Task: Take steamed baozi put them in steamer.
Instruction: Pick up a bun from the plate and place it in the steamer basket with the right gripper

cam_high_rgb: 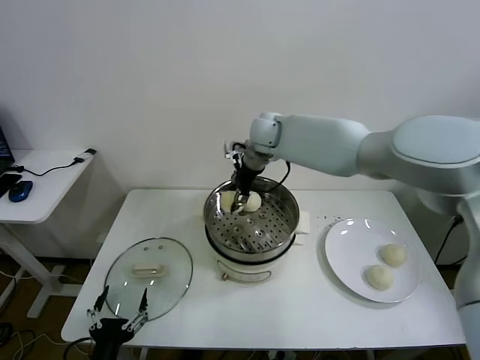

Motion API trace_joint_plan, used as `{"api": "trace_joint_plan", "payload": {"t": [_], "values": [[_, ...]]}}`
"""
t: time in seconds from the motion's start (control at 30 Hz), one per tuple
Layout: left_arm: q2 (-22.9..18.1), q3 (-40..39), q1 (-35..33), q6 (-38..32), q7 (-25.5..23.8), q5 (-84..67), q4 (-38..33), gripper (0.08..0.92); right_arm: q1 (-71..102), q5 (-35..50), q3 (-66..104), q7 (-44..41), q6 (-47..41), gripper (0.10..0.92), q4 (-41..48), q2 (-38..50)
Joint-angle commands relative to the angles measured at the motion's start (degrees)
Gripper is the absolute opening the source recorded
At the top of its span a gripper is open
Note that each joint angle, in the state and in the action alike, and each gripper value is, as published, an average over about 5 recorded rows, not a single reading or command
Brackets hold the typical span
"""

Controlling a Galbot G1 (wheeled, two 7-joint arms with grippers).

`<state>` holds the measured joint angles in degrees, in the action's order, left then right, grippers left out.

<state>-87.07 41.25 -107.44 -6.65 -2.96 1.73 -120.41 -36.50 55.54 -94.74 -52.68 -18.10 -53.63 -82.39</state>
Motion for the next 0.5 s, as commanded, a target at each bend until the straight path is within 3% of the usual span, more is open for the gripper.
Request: {"api": "trace_joint_plan", "payload": {"t": [0.03,0.2,0.5], "values": [[-0.04,-0.17,0.18,0.14,-0.06,-0.01,0.36,0.823,3.88,0.96,-2.22,1.43,-0.85,0.602,0.87,-3.23],[0.07,-0.11,0.37,0.14,-0.05,0.00,0.74,0.823,3.83,0.80,-2.49,1.45,-1.12,0.638,0.95,-3.01],[-0.07,-0.24,0.78,0.42,-0.01,0.24,0.66,0.823,1.18,1.04,-1.28,0.99,-1.44,0.814,0.38,-1.08]]}}
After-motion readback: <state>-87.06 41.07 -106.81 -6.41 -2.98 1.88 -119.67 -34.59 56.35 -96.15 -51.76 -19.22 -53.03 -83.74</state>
